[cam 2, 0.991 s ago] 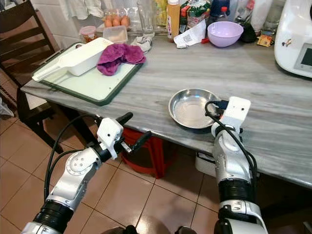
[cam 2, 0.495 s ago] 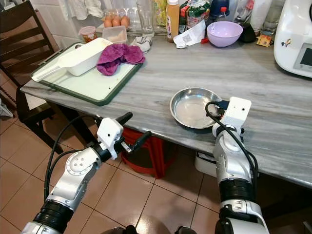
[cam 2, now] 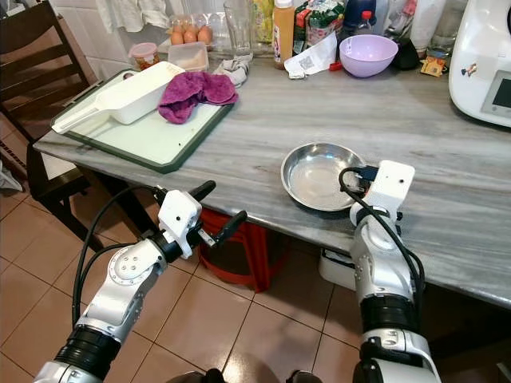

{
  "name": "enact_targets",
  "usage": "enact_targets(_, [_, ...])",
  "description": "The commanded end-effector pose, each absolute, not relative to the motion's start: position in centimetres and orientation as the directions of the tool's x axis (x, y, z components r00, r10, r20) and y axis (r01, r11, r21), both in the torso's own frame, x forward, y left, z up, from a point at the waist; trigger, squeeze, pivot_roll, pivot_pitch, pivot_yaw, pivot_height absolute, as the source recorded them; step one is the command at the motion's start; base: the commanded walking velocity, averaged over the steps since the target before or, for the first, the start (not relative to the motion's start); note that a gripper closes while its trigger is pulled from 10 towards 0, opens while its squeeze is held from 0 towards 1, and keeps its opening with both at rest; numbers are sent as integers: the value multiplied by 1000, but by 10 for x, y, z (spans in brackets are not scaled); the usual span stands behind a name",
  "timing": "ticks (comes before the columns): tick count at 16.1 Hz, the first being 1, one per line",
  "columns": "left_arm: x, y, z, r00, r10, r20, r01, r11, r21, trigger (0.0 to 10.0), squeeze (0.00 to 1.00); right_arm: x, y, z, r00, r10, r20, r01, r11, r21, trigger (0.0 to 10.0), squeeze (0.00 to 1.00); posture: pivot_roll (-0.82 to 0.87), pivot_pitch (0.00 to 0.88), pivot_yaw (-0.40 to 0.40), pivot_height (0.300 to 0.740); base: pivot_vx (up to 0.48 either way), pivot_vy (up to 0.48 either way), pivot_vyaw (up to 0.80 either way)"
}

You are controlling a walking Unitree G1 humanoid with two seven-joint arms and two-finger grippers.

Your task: Setting the table

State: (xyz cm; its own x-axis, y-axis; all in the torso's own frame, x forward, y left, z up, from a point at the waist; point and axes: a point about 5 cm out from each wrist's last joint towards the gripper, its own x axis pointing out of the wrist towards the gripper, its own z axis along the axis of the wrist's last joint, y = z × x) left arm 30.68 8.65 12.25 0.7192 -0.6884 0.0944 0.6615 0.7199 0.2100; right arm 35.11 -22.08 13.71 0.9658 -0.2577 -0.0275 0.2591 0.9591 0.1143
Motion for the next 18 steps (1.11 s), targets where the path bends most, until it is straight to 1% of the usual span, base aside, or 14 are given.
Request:
enact_targets(1, [308, 91, 121, 728, -681, 81, 652, 724, 224, 10000, 0, 347, -224, 131, 958, -282, -53, 287, 952, 111, 10000, 1000, -128, 128, 112, 740, 0, 0, 0])
enact_targets(3, [308, 91, 121, 727, -681, 81, 653, 724, 224, 10000, 0, 348, -226, 131, 954, -293, -61, 298, 948, 112, 10000, 1000, -128, 128, 112, 740, 0, 0, 0])
enact_targets(4, [308, 91, 122, 727, -681, 81, 653, 723, 226, 10000, 0, 348, -227, 131, 954, -292, -59, 297, 948, 115, 10000, 518, -130, 127, 111, 740, 0, 0, 0])
enact_targets(5, [308, 91, 122, 727, -682, 79, 653, 722, 227, 10000, 0, 348, -226, 132, 960, -274, -50, 278, 949, 147, 10000, 1000, -128, 127, 111, 740, 0, 0, 0])
enact_targets(7, [308, 91, 122, 727, -683, 76, 654, 722, 227, 10000, 0, 348, -227, 132, 955, -290, -58, 295, 947, 126, 10000, 1000, -128, 127, 111, 740, 0, 0, 0])
enact_targets(8, [308, 91, 121, 726, -683, 75, 654, 721, 228, 10000, 0, 348, -227, 131, 954, -294, -62, 299, 946, 123, 10000, 584, -126, 127, 110, 740, 0, 0, 0])
enact_targets(9, [307, 91, 121, 725, -685, 74, 656, 720, 227, 10000, 0, 348, -228, 130, 952, -298, -67, 304, 945, 122, 10000, 0, -126, 127, 110, 740, 0, 0, 0])
enact_targets(11, [307, 91, 121, 725, -685, 73, 657, 719, 227, 10000, 0, 348, -226, 130, 958, -278, -64, 285, 946, 153, 10000, 0, -126, 127, 110, 740, 0, 0, 0])
enact_targets(12, [308, 92, 122, 728, -682, 78, 653, 723, 227, 10000, 0, 349, -222, 132, 970, -237, -46, 242, 954, 175, 10000, 1000, -126, 127, 110, 740, 0, 0, 0])
enact_targets(13, [309, 94, 123, 738, -669, 90, 640, 735, 223, 10000, 0, 348, -224, 136, 967, -253, -16, 254, 964, 85, 10000, 1000, -124, 130, 110, 740, 0, 0, 0])
enact_targets(14, [309, 94, 124, 742, -664, 95, 635, 741, 219, 10000, 0, 347, -226, 137, 963, -268, -8, 267, 960, 78, 0, 941, -124, 130, 110, 740, 0, 0, 0])
enact_targets(15, [309, 94, 124, 742, -664, 95, 635, 741, 217, 10000, 0, 347, -226, 135, 962, -271, -16, 271, 954, 127, 0, 455, -124, 130, 110, 740, 0, 0, 0])
enact_targets(16, [309, 94, 123, 740, -666, 92, 638, 739, 217, 10000, 0, 345, -228, 134, 958, -287, -24, 288, 951, 116, 0, 0, -124, 130, 110, 740, 0, 0, 0])
enact_targets(18, [309, 94, 123, 740, -666, 91, 639, 739, 213, 10000, 0, 342, -235, 137, 937, -348, 12, 347, 936, 49, 0, 0, -124, 130, 108, 740, 0, 0, 0])
